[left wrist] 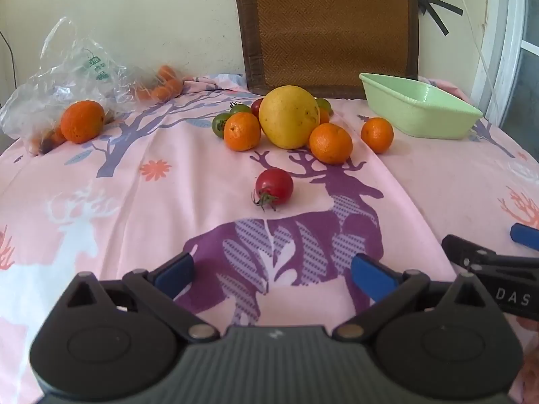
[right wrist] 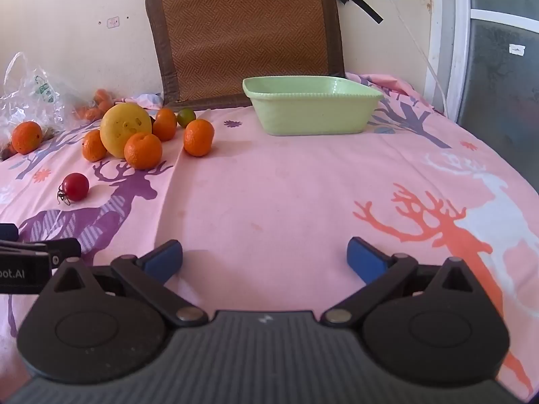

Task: Organize fruits
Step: 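Grasp the red cherry tomato with left tool while right tool grasps a tangerine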

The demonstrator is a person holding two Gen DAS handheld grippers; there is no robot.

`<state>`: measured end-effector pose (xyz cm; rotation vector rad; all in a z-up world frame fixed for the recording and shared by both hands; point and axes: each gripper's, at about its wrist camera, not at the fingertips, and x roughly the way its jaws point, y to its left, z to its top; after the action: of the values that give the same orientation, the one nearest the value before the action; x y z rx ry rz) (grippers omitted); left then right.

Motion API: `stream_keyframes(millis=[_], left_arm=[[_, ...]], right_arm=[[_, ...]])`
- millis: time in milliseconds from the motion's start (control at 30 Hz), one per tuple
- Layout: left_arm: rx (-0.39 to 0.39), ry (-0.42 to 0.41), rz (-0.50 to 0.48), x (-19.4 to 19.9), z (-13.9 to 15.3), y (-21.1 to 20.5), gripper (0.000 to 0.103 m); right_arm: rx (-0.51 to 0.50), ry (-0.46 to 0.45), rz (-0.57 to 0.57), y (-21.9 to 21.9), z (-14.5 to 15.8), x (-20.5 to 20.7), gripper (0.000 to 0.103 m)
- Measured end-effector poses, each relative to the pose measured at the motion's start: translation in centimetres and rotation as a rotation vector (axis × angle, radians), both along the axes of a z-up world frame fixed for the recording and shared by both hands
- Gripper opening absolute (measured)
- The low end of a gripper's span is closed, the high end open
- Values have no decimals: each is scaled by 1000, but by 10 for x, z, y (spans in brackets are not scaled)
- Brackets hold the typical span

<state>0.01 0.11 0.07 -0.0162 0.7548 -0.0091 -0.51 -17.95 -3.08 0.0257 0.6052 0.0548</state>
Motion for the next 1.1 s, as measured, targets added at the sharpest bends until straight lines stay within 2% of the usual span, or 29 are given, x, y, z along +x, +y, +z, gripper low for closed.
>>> stream_keyframes(millis=[33,200,333,433,500,567,633,700,733,800,900,1100], left_arm=[[36,-7,2,0,-1,-2,103],[31,-19,-9,-3,-3,-6,103],[-7,-61,-95,-19,-4,7,103],[-102,-56,-101,-28,2,31,103],[-142,-94,-80,-28,10,45,103],[-114,-153,-62,-25,21,52,102],[-82,-195,-80,-17,31,54,99],[-57,-202,-116,-4,35,50,90],[-47,-201,-135,3,36,48,88],[-28,-196,-168,14,35,43,76],[-19,-178,-219,27,29,35,68],[-3,-131,-281,40,12,27,67]], right_arm=[[5,0,0,0,0,0,103],[-4,-3,1,0,-1,0,103],[-5,-4,18,-1,1,-3,103],[5,-2,60,-5,6,-8,103],[-3,-27,89,-4,9,-8,102],[-38,-75,130,4,15,-9,95],[-80,-122,195,16,24,-6,84],[-103,-151,279,28,31,1,60],[-108,-148,323,32,33,8,54],[-114,-125,389,42,34,24,42],[-79,-102,458,49,35,48,40],[-12,-62,530,57,38,86,41]])
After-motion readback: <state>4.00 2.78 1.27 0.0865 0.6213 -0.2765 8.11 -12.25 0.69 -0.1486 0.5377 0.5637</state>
